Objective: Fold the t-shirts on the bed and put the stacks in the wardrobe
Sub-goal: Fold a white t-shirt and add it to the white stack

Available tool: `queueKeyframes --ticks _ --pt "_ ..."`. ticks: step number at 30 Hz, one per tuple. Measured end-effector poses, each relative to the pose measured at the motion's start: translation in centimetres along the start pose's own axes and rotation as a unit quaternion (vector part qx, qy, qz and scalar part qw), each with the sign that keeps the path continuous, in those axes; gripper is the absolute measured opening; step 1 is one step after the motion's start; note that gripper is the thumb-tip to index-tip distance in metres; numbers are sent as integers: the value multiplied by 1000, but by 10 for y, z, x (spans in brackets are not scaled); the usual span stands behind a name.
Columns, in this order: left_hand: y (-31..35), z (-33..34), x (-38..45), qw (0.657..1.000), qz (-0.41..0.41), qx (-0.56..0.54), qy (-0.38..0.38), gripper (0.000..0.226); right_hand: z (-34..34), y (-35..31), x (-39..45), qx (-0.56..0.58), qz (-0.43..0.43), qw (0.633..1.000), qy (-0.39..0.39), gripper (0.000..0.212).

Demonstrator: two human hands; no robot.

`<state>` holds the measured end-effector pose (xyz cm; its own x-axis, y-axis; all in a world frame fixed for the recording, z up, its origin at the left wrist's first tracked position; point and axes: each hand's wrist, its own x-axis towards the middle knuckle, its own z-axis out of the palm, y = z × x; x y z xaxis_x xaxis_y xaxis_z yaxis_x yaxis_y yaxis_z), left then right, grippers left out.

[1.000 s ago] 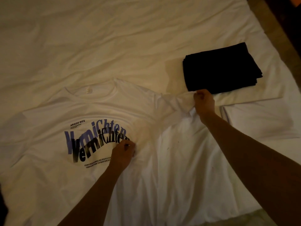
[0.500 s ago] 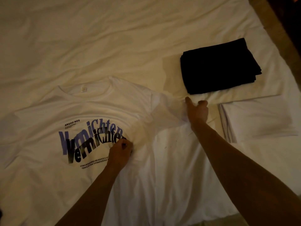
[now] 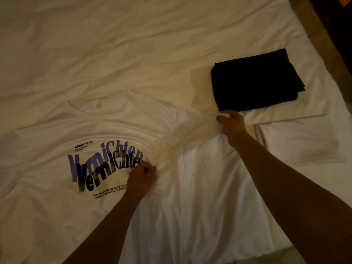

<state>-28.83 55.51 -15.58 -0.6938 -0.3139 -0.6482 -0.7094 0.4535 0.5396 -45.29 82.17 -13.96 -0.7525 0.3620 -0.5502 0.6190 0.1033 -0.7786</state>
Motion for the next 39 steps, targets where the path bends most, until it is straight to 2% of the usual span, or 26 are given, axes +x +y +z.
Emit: queueKeyframes --ticks 3,5,7,9,11,14,17,22,25,28,31,33,35,37,39 --pt "4 0 -2 999 35 18 -19 20 3 -5 -3 30 -58 992 105 25" --pt "4 1 -5 997 55 32 -47 17 1 2 -4 39 -52 982 175 29" --pt "5 1 -11 995 64 40 -72 12 0 12 -11 38 -25 982 183 37" --pt "4 0 -17 994 69 17 -80 14 -3 27 -22 -36 -45 982 181 40" --pt "3 -5 -24 995 74 0 -72 19 -8 40 -42 -121 -77 969 199 37" --pt "-5 -13 -33 996 77 -2 -37 18 -5 59 -82 -171 -81 959 212 33" --pt "-22 -20 -45 996 91 -9 -6 14 11 83 -135 -180 -82 967 158 30" --pt "-81 -44 -80 992 113 -13 53 16 45 135 -227 -252 -36 967 -28 43" --pt "-134 -69 -108 986 128 -7 105 24 55 170 -276 -245 -11 968 -50 55" --pt "-202 -95 -137 970 128 26 207 30 59 202 -317 -222 13 974 -48 60" --pt "-265 -117 -167 952 56 37 300 45 56 228 -352 -203 31 977 -51 60" --pt "-301 -123 -183 954 -6 20 298 59 50 244 -367 -157 53 985 -58 54" --pt "-330 -124 -186 967 -44 0 252 63 44 252 -382 -118 80 987 -68 49" --pt "-341 -130 -185 973 -63 -111 192 59 39 254 -391 -102 91 987 -89 47" --pt "-338 -139 -186 948 -84 -277 132 35 34 253 -397 -74 103 986 -103 45"
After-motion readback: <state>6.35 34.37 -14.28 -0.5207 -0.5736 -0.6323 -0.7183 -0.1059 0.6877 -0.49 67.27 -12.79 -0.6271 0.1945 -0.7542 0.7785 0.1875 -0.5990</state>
